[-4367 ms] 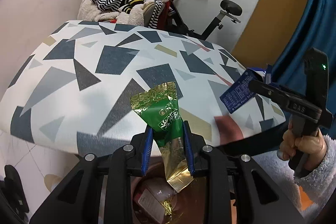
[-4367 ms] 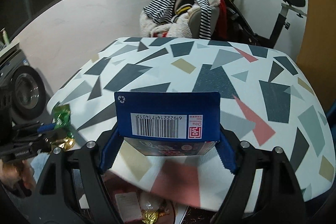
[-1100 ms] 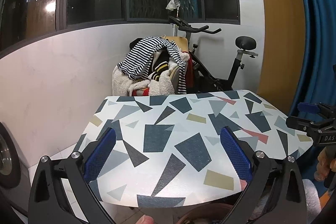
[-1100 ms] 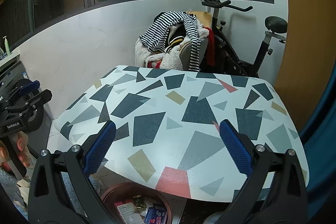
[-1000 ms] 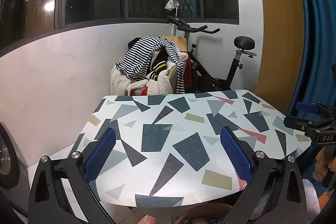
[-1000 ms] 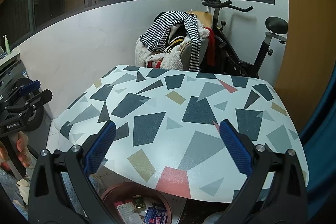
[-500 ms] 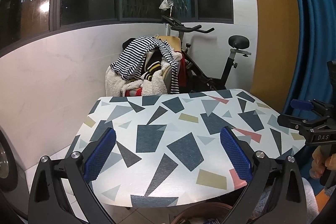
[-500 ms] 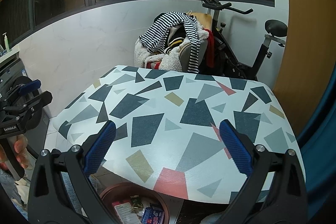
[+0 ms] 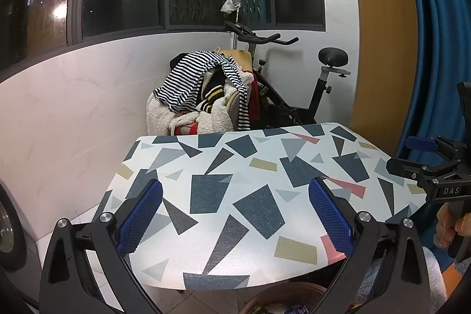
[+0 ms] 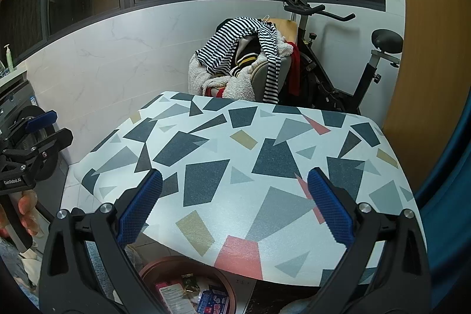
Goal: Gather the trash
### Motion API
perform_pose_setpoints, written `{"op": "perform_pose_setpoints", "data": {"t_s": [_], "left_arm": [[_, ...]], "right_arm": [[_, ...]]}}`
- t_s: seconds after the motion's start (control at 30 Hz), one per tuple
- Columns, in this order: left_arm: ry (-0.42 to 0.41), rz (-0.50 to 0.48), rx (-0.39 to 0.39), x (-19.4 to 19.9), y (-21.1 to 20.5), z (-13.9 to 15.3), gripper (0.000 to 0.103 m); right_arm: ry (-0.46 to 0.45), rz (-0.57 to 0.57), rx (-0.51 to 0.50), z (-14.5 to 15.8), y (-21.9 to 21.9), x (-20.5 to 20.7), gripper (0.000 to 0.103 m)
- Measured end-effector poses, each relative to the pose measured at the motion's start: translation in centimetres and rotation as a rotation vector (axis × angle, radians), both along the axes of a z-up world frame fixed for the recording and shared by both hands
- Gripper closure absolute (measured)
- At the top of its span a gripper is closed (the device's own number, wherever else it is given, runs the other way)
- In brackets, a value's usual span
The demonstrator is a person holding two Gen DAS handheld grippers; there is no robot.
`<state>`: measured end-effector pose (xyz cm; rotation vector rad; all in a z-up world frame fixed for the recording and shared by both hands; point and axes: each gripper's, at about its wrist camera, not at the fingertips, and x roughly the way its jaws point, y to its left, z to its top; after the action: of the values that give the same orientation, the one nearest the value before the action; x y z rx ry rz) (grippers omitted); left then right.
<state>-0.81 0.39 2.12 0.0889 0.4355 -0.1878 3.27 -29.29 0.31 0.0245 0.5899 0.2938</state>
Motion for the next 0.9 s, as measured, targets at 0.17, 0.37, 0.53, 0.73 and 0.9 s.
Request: {"op": "perform_pose_setpoints", "data": {"t_s": [0.17, 0.37, 0.53, 0.73, 0.9], "left_arm": [[0.003, -0.006, 0.002, 0.02, -0.25, 0.0, 0.006], [0.005, -0.008, 0.001, -0.05, -0.33, -0.04, 0.006], [0.007, -0.008, 0.001, -0.03, -0.35, -0.05, 0.006], [0.01, -0.003, -0.001, 0.02, -0.36, -0.38, 0.006], [0.018, 0.008, -0.004, 0.19, -0.17, -0.76, 0.006]], "right_arm": [[0.0, 0.0, 0.0, 0.01, -0.02, -0.01, 0.006], [0.001, 0.0, -0.002, 0.01, 0.02, -0.01, 0.006], [0.002, -0.001, -0.004, 0.08, -0.01, 0.0, 0.006], [0.002, 0.002, -0.004, 0.3, -0.52, 0.06, 0.006], [0.002, 0.005, -0.005, 0.16, -0.64, 0.08, 0.006]]}}
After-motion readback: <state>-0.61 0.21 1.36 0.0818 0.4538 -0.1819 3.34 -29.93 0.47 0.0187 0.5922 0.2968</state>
